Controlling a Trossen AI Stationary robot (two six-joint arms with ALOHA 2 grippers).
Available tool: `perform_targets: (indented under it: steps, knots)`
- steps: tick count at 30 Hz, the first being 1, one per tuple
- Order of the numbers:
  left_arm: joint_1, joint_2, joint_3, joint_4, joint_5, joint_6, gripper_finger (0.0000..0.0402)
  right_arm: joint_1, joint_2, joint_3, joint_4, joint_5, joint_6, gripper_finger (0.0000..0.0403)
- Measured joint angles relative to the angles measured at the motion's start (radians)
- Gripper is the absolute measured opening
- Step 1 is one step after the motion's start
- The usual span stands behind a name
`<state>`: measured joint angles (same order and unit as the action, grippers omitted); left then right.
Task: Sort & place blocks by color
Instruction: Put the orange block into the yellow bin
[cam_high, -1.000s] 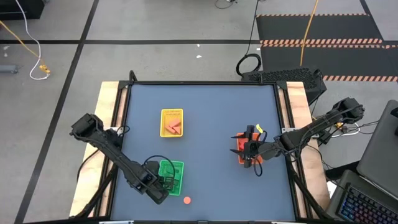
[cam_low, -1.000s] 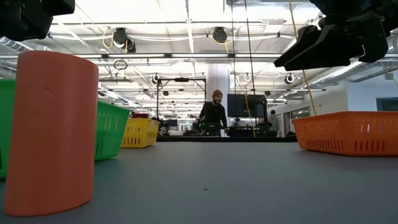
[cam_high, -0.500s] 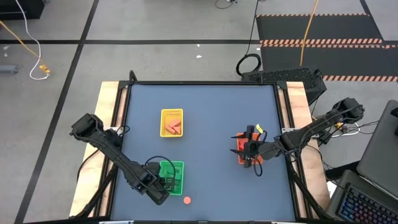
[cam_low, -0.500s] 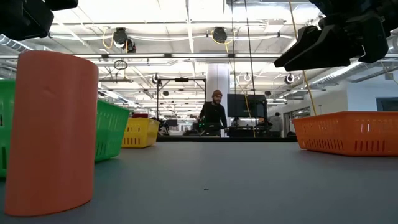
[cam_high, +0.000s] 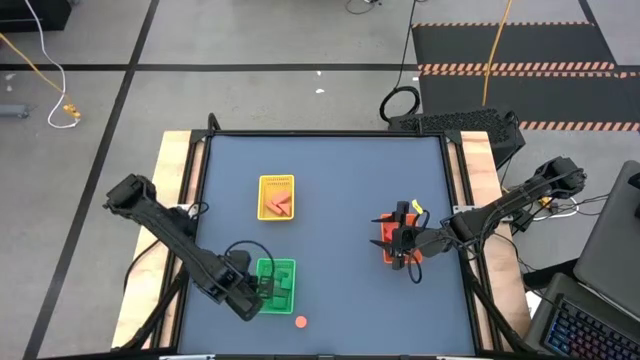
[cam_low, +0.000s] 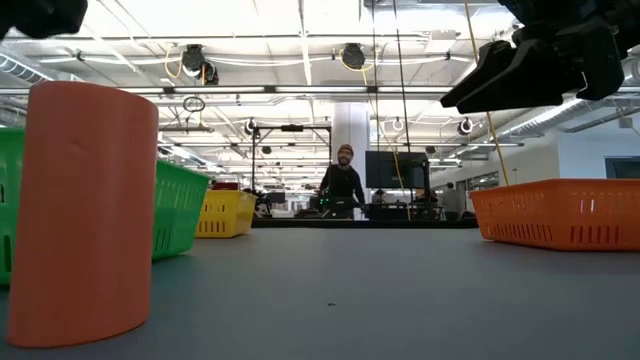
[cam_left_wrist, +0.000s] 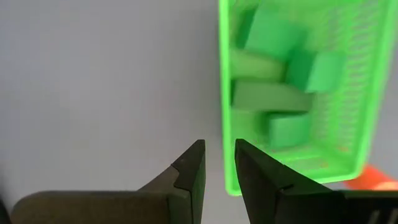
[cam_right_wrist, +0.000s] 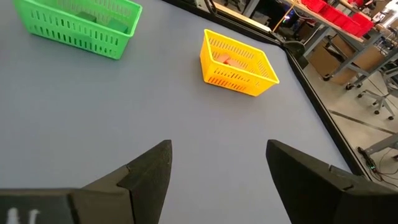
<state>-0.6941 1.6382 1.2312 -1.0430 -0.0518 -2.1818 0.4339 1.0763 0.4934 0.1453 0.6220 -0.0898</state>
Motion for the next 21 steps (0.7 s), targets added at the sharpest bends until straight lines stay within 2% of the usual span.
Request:
perform_targets:
  steps: [3,7,10,13,16,21]
  knots:
    - [0.000,-0.045,0.000,-0.012,-0.112,0.034,0.0088,0.000,0.000,0.000,0.001,0.000,0.005,0.0254]
    - [0.011,-0.079,0.000,0.062,-0.371,0.216,0.0088,0.000,0.000,-0.001,0.012,-0.030,0.026,0.0254]
    - [0.046,-0.087,0.000,0.169,-0.531,0.515,0.0088,0.000,0.003,-0.001,0.049,-0.107,0.026,0.0254]
    - [0.099,-0.088,0.001,0.321,-0.635,0.921,0.0088,0.000,0.015,-0.001,0.107,-0.183,0.017,0.0254]
    - [0.157,-0.087,0.001,0.512,-0.681,1.326,0.0088,0.000,0.041,-0.001,0.169,-0.216,0.022,0.0254]
    - [0.248,-0.094,0.001,0.728,-0.689,1.757,0.0088,0.013,0.141,0.052,0.157,-0.280,0.070,0.0254]
